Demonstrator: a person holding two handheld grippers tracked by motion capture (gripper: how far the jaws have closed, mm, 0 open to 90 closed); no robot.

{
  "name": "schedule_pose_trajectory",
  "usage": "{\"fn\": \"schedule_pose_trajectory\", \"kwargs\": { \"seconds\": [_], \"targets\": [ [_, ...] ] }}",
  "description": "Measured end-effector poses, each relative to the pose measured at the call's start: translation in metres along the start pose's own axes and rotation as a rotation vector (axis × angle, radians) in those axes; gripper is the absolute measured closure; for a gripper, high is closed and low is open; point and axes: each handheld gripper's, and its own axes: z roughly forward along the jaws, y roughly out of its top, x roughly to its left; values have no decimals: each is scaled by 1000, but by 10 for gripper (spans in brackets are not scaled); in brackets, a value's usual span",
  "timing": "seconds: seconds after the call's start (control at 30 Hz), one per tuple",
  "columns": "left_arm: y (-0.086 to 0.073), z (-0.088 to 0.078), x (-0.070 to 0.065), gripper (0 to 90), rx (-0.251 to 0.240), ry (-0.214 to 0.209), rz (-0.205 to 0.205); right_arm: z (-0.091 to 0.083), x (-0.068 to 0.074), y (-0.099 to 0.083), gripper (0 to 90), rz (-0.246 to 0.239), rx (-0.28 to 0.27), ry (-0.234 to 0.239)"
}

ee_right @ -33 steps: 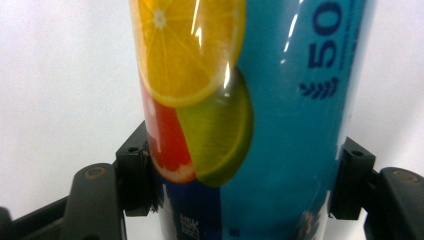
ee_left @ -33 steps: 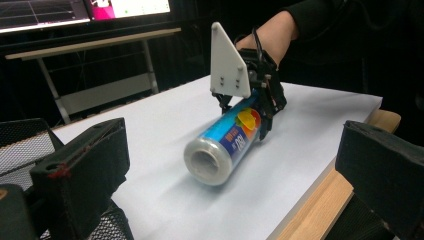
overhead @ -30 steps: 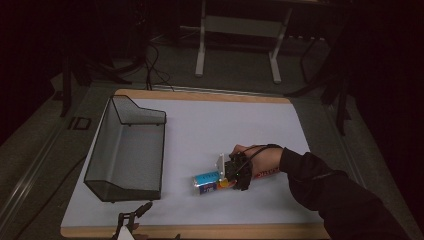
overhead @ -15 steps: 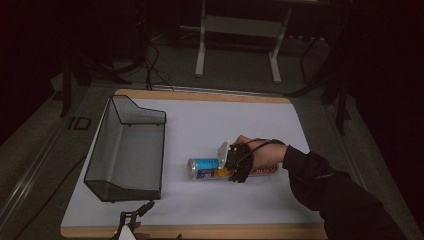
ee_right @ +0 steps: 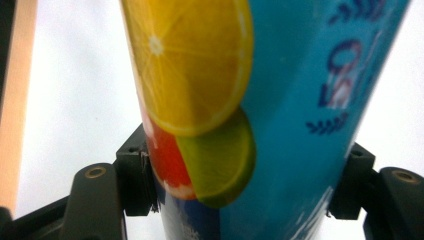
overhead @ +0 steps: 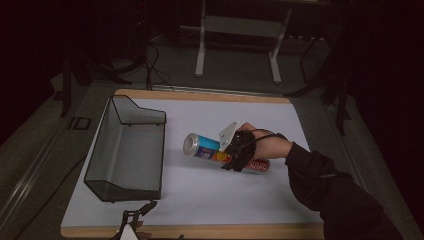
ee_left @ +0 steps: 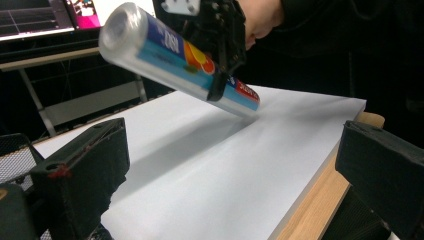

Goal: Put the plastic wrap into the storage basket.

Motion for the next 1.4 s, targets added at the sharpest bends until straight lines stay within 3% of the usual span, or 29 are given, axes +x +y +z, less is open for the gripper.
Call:
{"fn": "schedule_pose_trajectory", "kwargs": {
  "seconds": [0.2,0.43,0.67,0.73,0.83,0.87,1.1,1.4],
  "targets": [
    [1,0,0,17,-7,-10,3,-8,-7,10,316,64,-88,-37],
    [1,0,1,17,-9,-18,2,-13,-15,22,316,156,-160,-38],
    [3,2,3,17,-20,-40,8,-18,-14,37,315,237,-245,-34],
    [3,3,3,17,-21,-48,9,-19,-14,40,315,248,-251,-33],
    [4,6,4,17,-23,-62,15,-22,-13,49,315,272,-303,-62],
    [4,6,4,17,-24,-67,15,-23,-14,52,315,279,-313,-50],
    [5,10,5,17,-34,-92,17,-28,-15,69,315,340,-448,-57],
    [6,10,6,17,-43,-110,16,-31,-17,97,315,365,-519,-90]
  ]
}}
